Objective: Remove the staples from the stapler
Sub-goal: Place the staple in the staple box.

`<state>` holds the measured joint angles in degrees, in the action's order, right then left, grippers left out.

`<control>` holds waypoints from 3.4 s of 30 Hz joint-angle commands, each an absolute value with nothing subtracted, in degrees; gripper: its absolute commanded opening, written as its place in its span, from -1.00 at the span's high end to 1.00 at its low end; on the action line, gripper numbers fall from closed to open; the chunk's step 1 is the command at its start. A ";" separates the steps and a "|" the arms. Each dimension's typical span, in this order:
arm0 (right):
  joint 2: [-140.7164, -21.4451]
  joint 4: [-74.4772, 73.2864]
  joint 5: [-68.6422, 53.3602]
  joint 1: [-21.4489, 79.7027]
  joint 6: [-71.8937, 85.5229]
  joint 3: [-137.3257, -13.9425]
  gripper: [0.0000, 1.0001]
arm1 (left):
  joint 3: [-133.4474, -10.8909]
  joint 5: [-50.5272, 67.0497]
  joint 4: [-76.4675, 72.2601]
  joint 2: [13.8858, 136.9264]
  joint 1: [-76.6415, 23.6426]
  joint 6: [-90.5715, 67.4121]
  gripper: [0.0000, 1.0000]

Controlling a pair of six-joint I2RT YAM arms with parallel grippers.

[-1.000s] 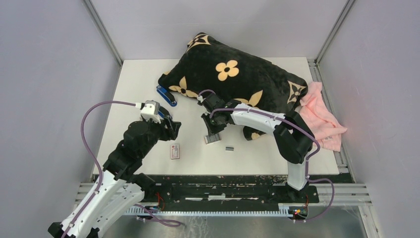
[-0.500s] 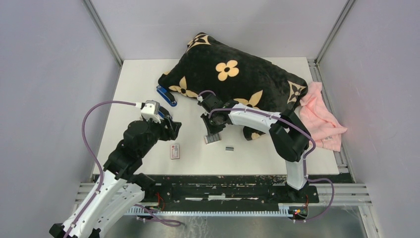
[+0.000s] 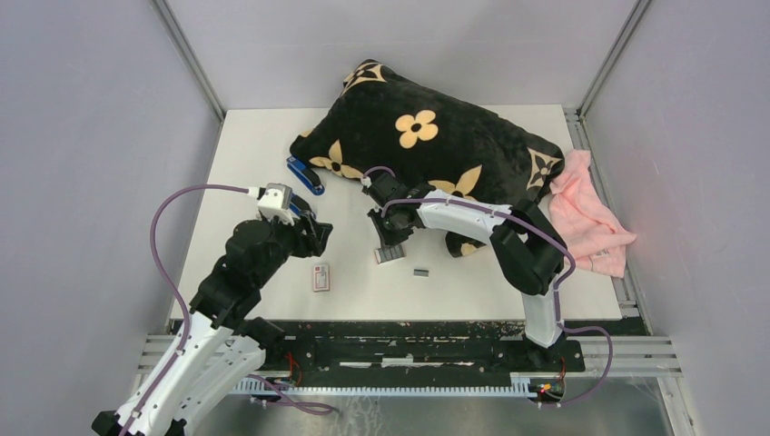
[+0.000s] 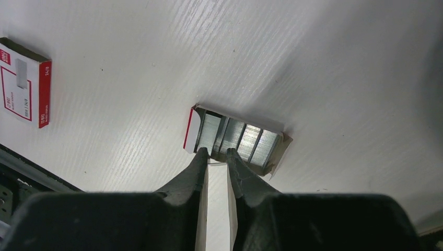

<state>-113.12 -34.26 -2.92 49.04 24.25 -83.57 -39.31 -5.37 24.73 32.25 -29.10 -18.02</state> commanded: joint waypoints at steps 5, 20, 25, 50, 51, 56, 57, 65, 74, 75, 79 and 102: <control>-114.07 -33.22 -2.02 49.37 24.98 -86.21 0.60 | -39.29 -3.54 21.44 32.34 -28.25 -15.28 -0.44; -114.67 -33.48 -1.67 49.38 24.58 -86.35 0.56 | -39.20 -2.82 21.29 32.42 -27.67 -15.34 -0.44; -114.96 -33.49 -2.25 49.39 24.52 -86.40 0.53 | -39.19 -2.64 21.23 32.51 -27.43 -15.31 -0.44; -115.79 -34.37 -3.74 49.66 24.23 -86.51 0.42 | -39.11 -1.58 21.00 32.78 -26.40 -15.44 -0.44; -115.83 -34.37 -3.77 49.66 24.19 -86.49 0.42 | -39.11 -1.51 21.01 32.76 -26.44 -15.42 -0.44; -115.70 -34.54 -3.88 49.66 24.15 -86.72 0.41 | -39.12 -1.41 21.01 32.78 -26.36 -15.47 -0.44; -115.60 -34.65 -3.80 49.66 24.01 -86.79 0.41 | -39.11 -1.41 21.01 32.76 -26.32 -15.47 -0.44; -115.97 -34.98 -1.67 49.60 22.92 -87.19 0.42 | -39.11 -1.23 21.01 32.74 -26.16 -15.45 -0.44; -117.23 -34.98 -0.98 49.64 22.22 -87.54 0.42 | -39.11 -0.97 20.91 32.57 -26.10 -15.56 -0.44; -117.31 -34.98 -0.92 49.63 22.20 -87.54 0.42 | -39.16 -0.90 20.92 32.58 -26.10 -15.56 -0.44; -117.47 -35.07 -0.99 49.58 22.17 -87.51 0.44 | -39.07 -0.79 20.83 32.55 -26.02 -15.56 -0.44; -115.25 -35.86 -1.76 49.61 23.73 -86.82 0.59 | -39.03 -0.53 20.74 32.77 -25.53 -15.56 -0.44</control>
<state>-117.30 -35.27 -2.39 49.39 22.87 -85.38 -38.98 -1.32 23.49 32.73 -26.04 -18.02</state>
